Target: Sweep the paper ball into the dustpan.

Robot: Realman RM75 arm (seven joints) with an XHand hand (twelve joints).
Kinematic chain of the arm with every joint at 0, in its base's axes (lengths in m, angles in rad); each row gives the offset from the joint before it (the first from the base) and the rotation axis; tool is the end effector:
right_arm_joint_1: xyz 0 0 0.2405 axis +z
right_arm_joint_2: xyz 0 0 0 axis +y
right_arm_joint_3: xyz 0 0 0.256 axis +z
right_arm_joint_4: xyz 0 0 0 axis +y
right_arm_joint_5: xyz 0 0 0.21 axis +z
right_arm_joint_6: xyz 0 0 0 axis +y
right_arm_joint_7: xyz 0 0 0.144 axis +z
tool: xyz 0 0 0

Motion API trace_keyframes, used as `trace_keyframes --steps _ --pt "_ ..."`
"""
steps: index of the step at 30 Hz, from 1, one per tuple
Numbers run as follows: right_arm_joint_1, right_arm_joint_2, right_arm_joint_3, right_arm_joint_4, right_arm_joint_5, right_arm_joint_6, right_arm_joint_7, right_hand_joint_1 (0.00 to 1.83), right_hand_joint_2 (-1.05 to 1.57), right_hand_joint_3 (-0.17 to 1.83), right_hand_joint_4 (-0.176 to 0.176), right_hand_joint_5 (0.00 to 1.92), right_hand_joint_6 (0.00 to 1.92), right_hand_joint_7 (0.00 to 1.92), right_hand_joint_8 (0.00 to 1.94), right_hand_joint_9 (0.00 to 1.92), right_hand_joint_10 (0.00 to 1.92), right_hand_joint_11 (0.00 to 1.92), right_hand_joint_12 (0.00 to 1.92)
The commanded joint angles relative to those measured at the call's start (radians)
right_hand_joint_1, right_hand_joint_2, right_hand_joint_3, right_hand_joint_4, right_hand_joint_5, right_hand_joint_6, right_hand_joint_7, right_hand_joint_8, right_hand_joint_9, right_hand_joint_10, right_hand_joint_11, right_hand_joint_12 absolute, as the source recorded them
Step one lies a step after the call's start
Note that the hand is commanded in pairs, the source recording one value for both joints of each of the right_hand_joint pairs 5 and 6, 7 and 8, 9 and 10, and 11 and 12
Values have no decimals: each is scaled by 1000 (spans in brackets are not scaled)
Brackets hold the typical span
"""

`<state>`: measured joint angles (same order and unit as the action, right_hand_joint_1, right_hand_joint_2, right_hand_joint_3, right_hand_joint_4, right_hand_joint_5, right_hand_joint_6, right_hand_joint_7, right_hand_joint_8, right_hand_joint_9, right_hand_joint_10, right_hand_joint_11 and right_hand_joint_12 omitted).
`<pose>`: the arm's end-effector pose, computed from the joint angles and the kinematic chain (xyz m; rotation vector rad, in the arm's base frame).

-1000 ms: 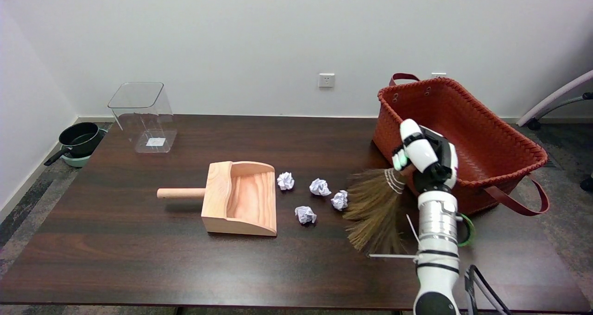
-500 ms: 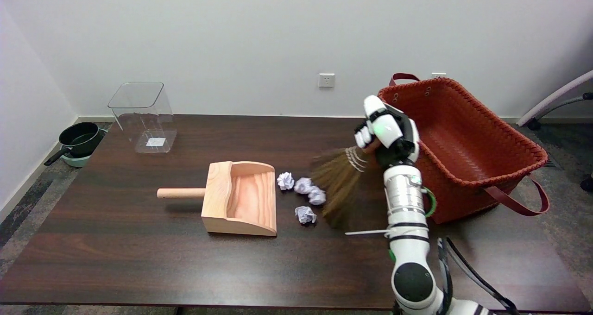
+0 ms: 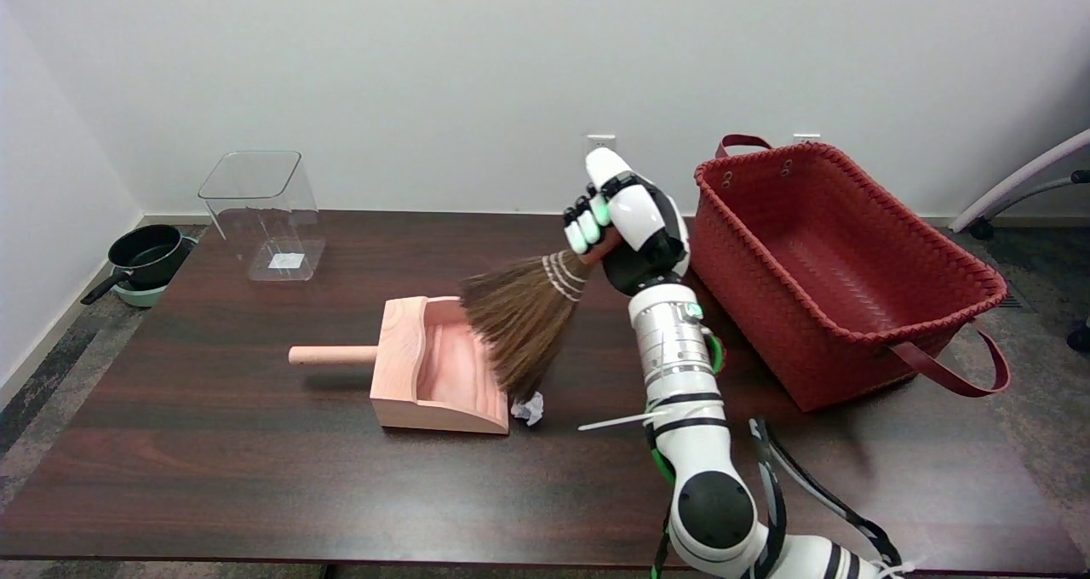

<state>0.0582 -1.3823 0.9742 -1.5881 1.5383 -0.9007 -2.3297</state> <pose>-0.2383 -0.3254 0.2133 0.8387 -1.3263 1.9344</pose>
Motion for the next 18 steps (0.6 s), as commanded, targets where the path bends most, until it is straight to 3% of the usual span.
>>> trace_keyframes --steps 1,5,11,18 --pt "4 102 -67 -154 50 83 -2 863 1565 1569 0 1920 1920 1920 1920 1920 1920 1920 1920" --pt "-33 143 17 -202 58 202 -3 853 1571 1542 0 1920 1920 1920 1920 1920 1920 1920 1920" --pt "-73 130 199 -220 49 371 -3 845 1571 1487 0 1920 1920 1920 1920 1920 1920 1920 1920" --pt "-165 128 373 -212 46 398 -3 847 1571 1440 0 1920 1920 1920 1920 1920 1920 1920 1920"
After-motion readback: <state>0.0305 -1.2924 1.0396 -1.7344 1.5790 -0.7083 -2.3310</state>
